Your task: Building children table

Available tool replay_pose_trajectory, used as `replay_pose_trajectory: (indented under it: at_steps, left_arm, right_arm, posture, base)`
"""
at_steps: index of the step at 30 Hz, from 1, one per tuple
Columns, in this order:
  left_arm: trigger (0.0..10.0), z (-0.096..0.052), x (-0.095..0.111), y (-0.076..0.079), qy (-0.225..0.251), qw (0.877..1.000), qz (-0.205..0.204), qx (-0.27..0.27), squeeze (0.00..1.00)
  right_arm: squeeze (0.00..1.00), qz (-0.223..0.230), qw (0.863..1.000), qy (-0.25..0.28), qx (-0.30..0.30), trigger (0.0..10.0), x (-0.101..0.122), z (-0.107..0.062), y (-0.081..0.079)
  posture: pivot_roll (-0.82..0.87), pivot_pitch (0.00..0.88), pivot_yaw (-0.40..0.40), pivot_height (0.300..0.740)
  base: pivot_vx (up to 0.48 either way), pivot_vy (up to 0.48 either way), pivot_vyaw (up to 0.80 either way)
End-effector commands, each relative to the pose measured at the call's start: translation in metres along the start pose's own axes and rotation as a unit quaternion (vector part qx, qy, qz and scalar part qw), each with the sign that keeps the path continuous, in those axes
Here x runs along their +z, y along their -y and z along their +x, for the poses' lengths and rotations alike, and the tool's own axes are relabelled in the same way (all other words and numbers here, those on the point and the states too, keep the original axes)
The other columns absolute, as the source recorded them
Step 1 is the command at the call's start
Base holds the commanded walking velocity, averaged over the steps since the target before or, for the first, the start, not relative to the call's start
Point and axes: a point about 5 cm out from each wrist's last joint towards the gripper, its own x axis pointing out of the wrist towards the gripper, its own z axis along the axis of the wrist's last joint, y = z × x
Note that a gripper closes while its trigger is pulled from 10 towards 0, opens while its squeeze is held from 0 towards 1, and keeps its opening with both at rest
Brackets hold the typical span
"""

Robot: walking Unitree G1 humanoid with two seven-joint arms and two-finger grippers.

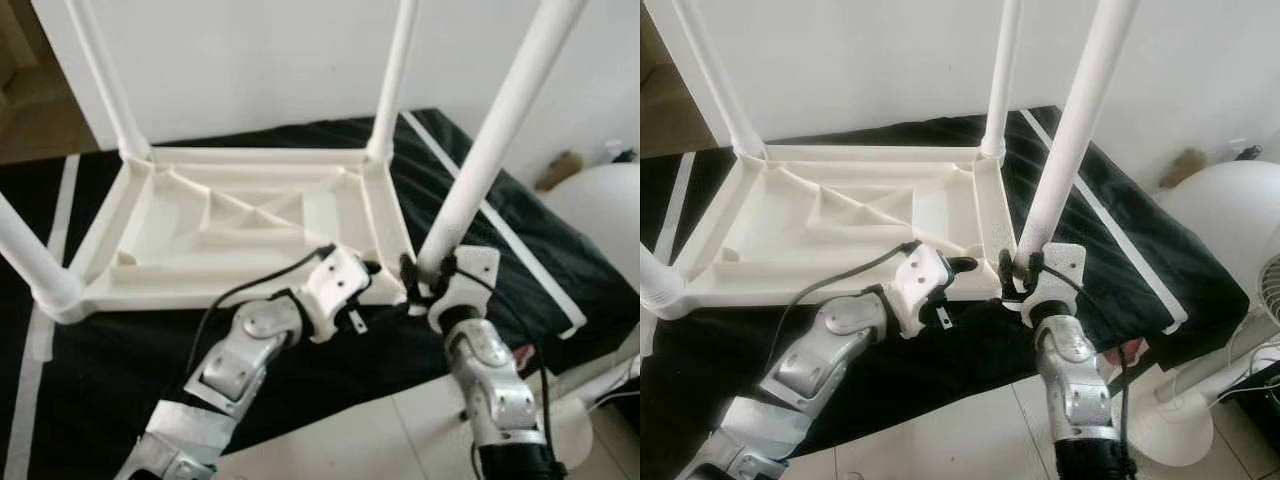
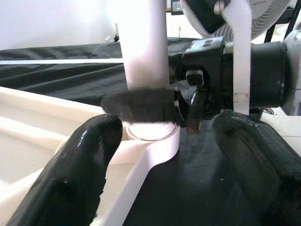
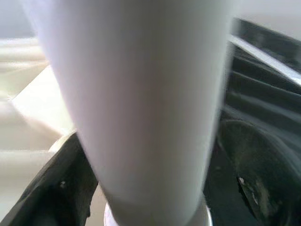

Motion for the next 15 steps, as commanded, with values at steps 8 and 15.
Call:
replay_pose_trajectory:
  at_steps: [8, 15]
  left_arm:
    - [10.0, 0.008, 0.006, 0.01, 0.015, 0.999, 0.01, -0.042, 0.0]
    - [10.0, 0.01, 0.004, 0.019, 0.011, 0.998, 0.015, -0.058, 0.0]
  right_arm:
    - [0.0, -0.08, 0.984, -0.036, 0.153, 10.0, -0.011, 0.001, -0.004]
    - [0.0, -0.11, 0.975, -0.033, 0.192, 10.0, -0.005, 0.004, 0.003]
  posture:
    - [-0.05, 0.07, 0.003, 0.74]
    - [-0.04, 0.074, 0.007, 0.74]
  base:
    - [0.0, 0.0, 0.0]
    - [0.0, 0.0, 0.0]
